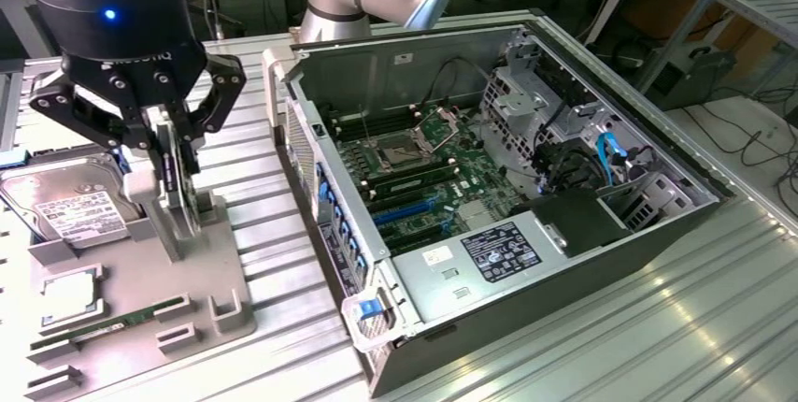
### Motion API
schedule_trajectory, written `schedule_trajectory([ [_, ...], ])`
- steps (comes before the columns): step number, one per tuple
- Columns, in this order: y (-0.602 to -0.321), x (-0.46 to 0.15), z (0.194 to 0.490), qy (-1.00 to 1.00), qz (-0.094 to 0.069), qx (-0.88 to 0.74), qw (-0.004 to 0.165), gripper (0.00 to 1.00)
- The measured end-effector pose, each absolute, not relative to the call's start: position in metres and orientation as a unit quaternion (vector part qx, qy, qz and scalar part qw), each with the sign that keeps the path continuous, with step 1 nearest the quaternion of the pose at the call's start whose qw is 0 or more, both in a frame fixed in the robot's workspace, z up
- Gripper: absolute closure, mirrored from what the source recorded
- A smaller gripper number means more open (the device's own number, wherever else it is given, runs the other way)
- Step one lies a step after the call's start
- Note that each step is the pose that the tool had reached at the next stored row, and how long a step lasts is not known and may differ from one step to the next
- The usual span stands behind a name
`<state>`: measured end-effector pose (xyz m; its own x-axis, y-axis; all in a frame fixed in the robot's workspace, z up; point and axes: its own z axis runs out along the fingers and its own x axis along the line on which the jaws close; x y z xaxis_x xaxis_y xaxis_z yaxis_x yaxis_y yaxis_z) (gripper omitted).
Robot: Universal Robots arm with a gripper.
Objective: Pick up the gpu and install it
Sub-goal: 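Pick up the gpu and move the gpu toward the slot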
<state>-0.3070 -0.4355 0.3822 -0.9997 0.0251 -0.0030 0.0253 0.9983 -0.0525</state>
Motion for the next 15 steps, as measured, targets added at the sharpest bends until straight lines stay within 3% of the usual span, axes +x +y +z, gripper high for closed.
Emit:
schedule_trajectory([
  [15,-0.436,-0.307,0.399,1.0,-0.026,0.01,0.001,0.73],
])
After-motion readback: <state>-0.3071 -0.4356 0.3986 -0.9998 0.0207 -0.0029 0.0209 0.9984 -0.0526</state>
